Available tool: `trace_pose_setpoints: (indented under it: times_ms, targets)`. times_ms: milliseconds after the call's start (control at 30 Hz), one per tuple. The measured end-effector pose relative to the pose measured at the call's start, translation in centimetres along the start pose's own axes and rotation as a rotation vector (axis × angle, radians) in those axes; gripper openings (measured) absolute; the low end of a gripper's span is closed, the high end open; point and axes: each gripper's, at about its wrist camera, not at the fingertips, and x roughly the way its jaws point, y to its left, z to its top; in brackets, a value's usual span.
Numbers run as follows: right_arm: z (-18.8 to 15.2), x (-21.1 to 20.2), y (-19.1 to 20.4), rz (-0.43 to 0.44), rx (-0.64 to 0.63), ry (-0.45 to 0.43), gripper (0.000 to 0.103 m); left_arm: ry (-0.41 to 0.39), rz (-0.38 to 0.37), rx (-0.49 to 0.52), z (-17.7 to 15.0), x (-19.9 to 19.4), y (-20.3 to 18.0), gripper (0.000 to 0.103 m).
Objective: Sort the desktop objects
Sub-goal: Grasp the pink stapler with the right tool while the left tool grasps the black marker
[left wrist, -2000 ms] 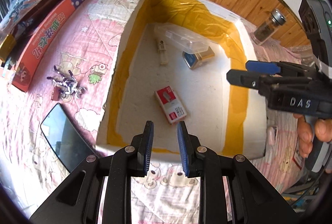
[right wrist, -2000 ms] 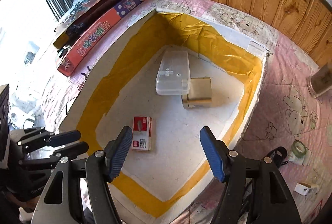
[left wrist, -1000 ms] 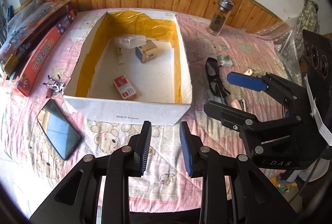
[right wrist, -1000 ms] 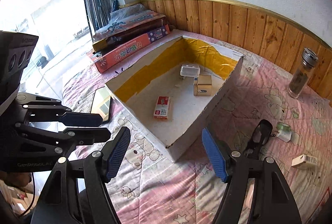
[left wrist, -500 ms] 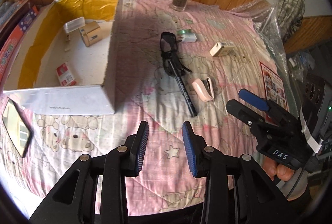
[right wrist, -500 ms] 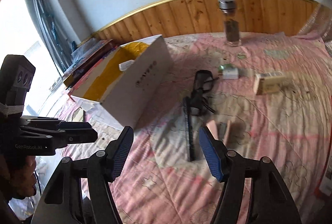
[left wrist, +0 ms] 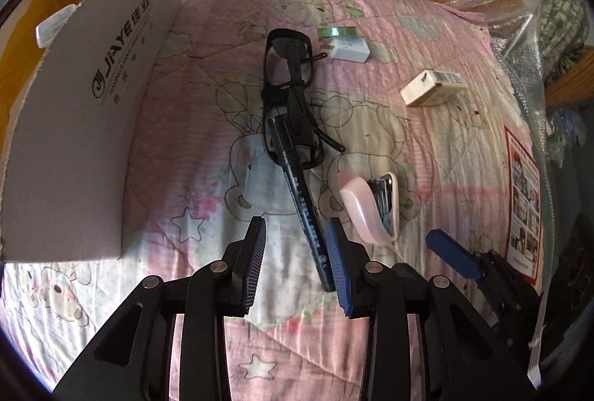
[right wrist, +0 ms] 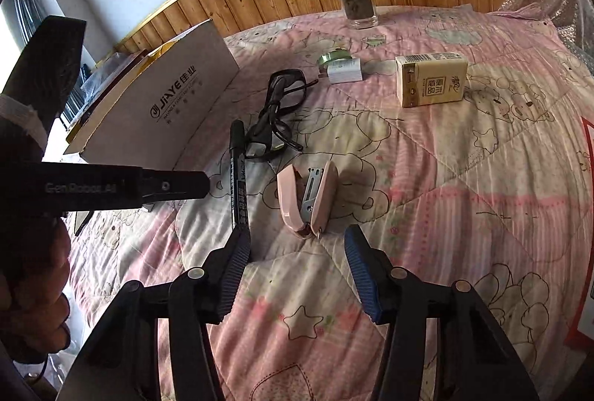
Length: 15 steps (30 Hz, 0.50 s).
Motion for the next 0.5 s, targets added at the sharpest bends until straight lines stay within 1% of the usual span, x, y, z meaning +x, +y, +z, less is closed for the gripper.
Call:
trace_pose_setpoints:
  times_ms: [100,200,267,300,333,400,500]
  targets:
    - [0.7,1.5,0.3,0.004,-0.029,0.025,0.054,0.022,0.02,-0.017,0.7,1.8,0.1,0.036]
    - [1.2,3.7,0.6,-0.018,-0.076,0.049,0.054,0.042,0.035,-0.035,1.0,3.2,0.4,0.036]
    - [1.4,4.7,0.2,-0.019,-0.082,0.056,0.054,0.06,0.042,-0.048,1.1,4.1,0.6,0.036]
    - [1.5,4.9,-0.3,-0.014,-0.067,0.056,0.045,0.053,0.044,-0.051,1.1,4.2,0.7,0.036]
    - [1.8,4.8,-1.3,0.018,-0.02,0.044,0.042,0.041,0.048,-0.043,1.2,4.1,0.6,0.036]
    - [2.1,4.3,-3.4,0.071,0.087,0.021,0.041,0.04,0.051,-0.043,1.3,4.1,0.6,0.036]
    - [2.1,3.5,-6.3,0.112,0.206,-0.007,0.041,0.034,0.047,-0.05,1.3,4.0,0.7,0.036]
